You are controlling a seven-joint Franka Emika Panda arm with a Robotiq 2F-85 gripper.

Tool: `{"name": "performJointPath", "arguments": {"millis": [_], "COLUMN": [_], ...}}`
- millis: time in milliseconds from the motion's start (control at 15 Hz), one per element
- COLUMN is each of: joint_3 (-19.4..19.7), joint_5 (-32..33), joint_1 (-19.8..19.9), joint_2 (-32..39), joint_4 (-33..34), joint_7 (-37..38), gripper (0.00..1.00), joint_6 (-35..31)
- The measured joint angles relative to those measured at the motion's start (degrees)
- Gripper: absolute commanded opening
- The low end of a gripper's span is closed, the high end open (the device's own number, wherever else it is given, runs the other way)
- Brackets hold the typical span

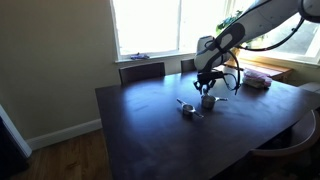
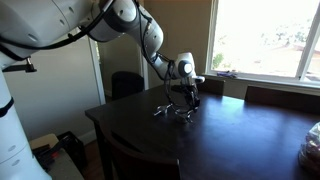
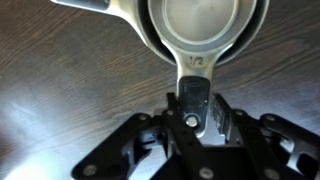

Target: Unstack the pots on the table

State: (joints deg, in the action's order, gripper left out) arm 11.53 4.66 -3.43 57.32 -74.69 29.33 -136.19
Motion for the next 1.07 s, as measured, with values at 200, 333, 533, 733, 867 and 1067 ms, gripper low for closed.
{"name": "performJointPath", "arguments": {"millis": [200,333,533,733,867,1067], "joint_3": [0.0,0.0,0.0,0.0,0.0,0.0], "joint_5": [-0.1,-0.1,-0.1,0.0,0.0,0.0], "joint_1": [0.0,0.0,-0.1,-0.3,-0.3,-0.4], "joint_2": [0.4,0.4,0.3,-0.1,-0.6,-2.1], "joint_4": [0.7,1.0,1.2,1.2,1.2,0.6], "joint_7": [0.0,0.0,0.0,-0.1,-0.3,-1.3], "gripper": [0.04,0.02,0.06,0.05,0.06,0.06], "joint_6": [0.0,0.0,-0.1,-0.7,-1.2,-2.4]}}
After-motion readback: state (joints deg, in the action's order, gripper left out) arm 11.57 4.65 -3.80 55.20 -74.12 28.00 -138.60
